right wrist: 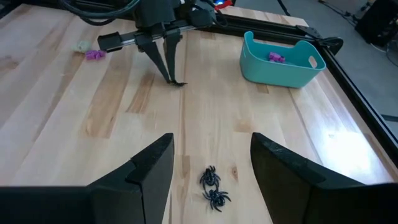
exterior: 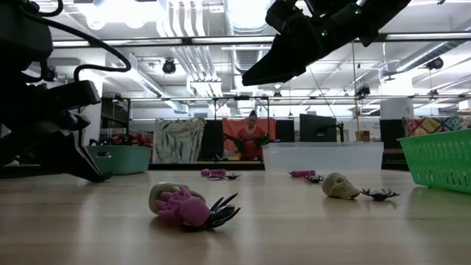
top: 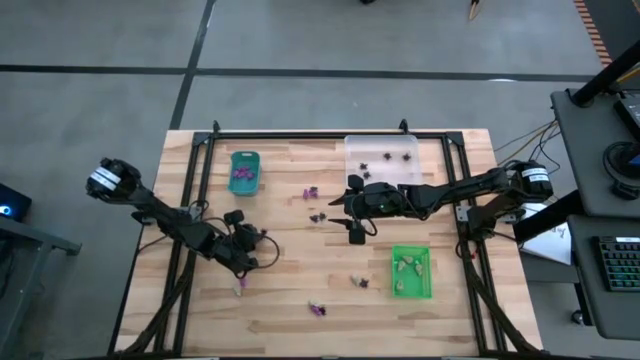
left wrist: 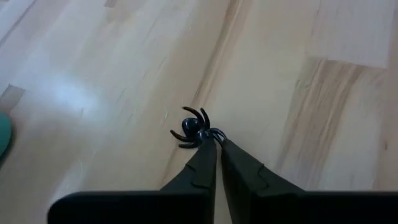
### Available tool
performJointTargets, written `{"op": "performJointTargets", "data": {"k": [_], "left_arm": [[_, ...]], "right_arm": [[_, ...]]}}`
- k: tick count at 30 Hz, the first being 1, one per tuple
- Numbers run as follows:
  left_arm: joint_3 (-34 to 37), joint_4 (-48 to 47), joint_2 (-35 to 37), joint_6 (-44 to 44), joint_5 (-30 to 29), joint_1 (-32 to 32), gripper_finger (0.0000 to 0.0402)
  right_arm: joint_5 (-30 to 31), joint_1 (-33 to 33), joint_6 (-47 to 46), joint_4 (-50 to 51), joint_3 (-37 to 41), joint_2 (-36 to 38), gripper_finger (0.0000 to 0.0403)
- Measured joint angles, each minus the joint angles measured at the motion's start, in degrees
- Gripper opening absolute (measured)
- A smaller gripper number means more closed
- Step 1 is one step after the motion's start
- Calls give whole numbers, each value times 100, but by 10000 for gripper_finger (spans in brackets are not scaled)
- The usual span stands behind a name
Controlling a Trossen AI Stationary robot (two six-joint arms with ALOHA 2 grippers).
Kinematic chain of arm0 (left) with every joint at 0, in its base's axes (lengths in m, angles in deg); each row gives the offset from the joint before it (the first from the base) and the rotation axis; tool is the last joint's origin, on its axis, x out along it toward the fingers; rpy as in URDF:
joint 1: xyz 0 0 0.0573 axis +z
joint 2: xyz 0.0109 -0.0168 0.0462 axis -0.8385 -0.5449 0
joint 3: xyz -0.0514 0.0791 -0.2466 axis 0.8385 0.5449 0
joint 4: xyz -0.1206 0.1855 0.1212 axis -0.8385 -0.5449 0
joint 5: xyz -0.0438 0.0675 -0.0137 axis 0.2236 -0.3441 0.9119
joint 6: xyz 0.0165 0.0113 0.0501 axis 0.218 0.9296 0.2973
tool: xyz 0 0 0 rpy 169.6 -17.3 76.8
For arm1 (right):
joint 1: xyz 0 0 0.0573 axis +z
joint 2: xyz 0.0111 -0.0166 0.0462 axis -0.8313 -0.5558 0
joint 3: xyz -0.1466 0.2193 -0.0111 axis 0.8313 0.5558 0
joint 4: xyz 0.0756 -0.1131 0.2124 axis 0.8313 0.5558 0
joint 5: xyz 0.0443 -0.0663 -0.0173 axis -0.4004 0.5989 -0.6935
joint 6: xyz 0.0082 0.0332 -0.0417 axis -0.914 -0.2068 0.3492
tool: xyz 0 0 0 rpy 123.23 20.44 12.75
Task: Sort Halloween decoration
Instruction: Put the black spider toy into the white bin
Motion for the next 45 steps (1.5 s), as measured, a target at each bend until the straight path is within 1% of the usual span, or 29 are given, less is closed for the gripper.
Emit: {"op": "performJointTargets", "data": {"k": [5, 11, 18, 24, 28, 35, 38, 41, 45], "left_arm": [[2, 221, 269, 5, 63, -11, 0], [0, 642, 546, 226, 36, -13, 0], [0, 728, 600, 318, 54, -15, 0], [0, 717, 598, 177, 107, -13, 5], [-4, 618, 596, 100, 501, -13, 34], [-4, 601, 416, 91, 417, -15, 114], [-4, 601, 260, 149, 334, -15, 139], [23, 598, 69, 156, 313, -15, 153], [26, 654, -177, 143, 268, -16, 153]], "right_arm": [[0, 2, 0, 0, 0, 0, 203], [0, 0, 0, -2, 0, 0, 203], [0, 0, -2, -2, 0, 0, 203], [0, 2, -2, -2, 0, -2, 203], [0, 0, -7, -2, 0, -1, 203], [0, 2, -107, -2, -1, -2, 203], [0, 2, -109, -2, -2, -2, 203], [0, 0, -105, -2, -2, -2, 203], [0, 1, -103, -2, -2, -2, 203]]}}
